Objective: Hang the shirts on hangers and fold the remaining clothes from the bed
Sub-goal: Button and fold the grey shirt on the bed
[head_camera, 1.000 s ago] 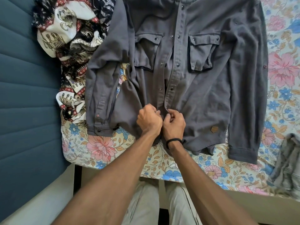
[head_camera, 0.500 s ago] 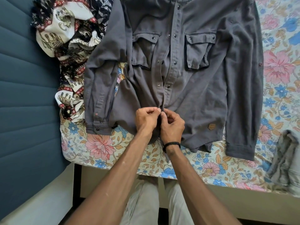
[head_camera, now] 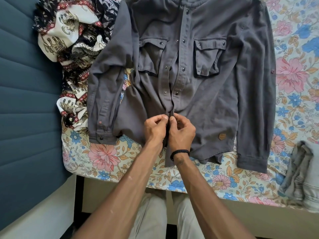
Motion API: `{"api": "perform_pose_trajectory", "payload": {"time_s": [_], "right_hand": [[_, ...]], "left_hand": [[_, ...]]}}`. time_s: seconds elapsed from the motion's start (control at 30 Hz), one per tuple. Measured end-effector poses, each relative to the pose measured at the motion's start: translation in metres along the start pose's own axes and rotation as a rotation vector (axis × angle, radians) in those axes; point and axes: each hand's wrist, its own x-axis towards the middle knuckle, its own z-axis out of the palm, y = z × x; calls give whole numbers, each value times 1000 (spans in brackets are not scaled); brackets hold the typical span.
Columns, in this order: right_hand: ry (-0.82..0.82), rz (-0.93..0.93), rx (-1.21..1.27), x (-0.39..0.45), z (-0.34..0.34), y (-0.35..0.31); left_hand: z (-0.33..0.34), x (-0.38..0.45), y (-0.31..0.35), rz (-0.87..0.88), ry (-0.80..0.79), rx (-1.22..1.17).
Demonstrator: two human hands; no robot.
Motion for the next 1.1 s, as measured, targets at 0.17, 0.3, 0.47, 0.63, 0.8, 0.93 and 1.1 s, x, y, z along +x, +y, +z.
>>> {"api": "perform_pose_trajectory", "payload": {"time_s": [0.17, 0.3, 0.47, 0.63, 0.8, 0.93, 1.1], "right_hand": [[42, 33, 10, 0, 1, -1], [3, 34, -20, 4, 0, -3], [-17, 35, -60, 5, -1, -4], [-46, 50, -63, 5, -3, -5], [-76, 22, -85, 1, -7, -8], [-79, 22, -90, 1, -8, -11], [-101, -56, -151, 2, -12, -18]], "left_hand": [[5, -3, -1, -53, 11, -103], [3, -3, -3, -86, 0, -158], [3, -6, -2, -102, 4, -219], [3, -12, -3, -126, 1, -313], [7, -19, -7, -118, 59, -382], [10, -19, -9, -118, 83, -404], [7, -16, -13, -10, 94, -277]]}}
